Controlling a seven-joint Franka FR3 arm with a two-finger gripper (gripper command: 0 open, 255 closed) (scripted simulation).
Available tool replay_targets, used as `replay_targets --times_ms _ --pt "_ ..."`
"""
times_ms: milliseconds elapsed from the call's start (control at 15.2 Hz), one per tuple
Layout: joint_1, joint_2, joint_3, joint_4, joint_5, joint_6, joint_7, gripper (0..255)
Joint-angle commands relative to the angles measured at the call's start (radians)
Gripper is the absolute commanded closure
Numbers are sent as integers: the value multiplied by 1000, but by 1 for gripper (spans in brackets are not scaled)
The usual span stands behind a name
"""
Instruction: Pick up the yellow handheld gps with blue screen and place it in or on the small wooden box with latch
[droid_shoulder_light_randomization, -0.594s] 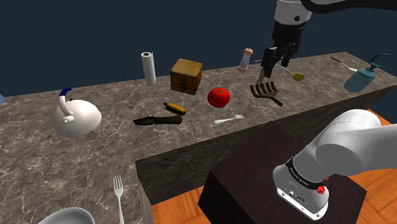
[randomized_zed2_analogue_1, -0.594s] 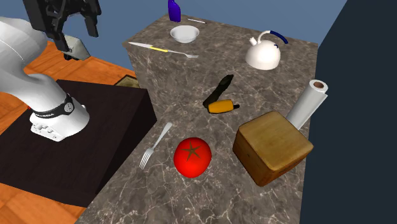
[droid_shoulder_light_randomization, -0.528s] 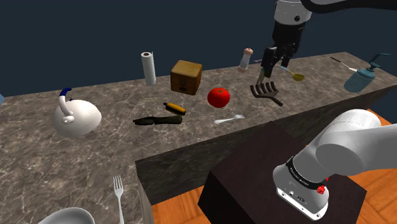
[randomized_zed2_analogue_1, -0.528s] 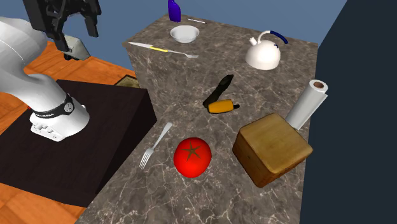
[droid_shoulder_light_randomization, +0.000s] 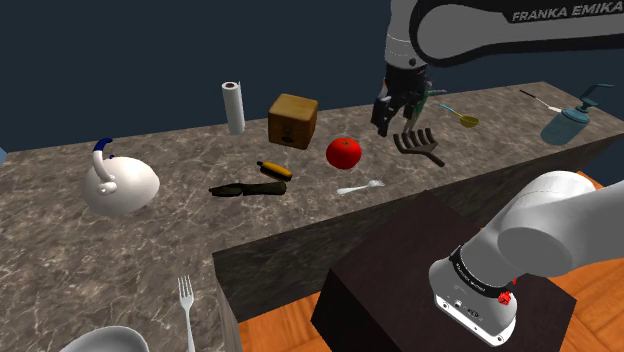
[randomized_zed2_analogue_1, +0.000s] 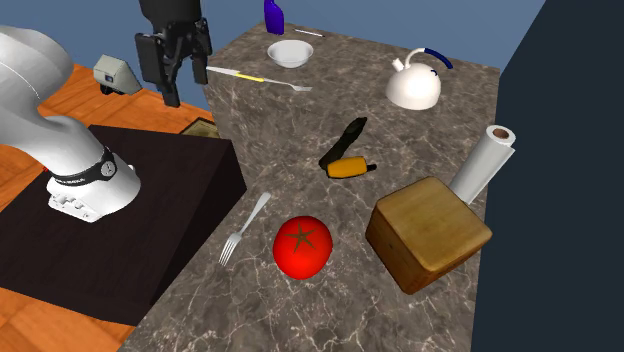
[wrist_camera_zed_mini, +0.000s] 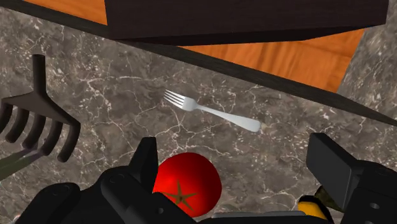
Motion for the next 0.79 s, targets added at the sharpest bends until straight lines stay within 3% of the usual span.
replay_targets --times_ms 0,726 --pt "2 69 17 0 -9 77 17 0" --pt "5 459 117 100 -130 384 164 0"
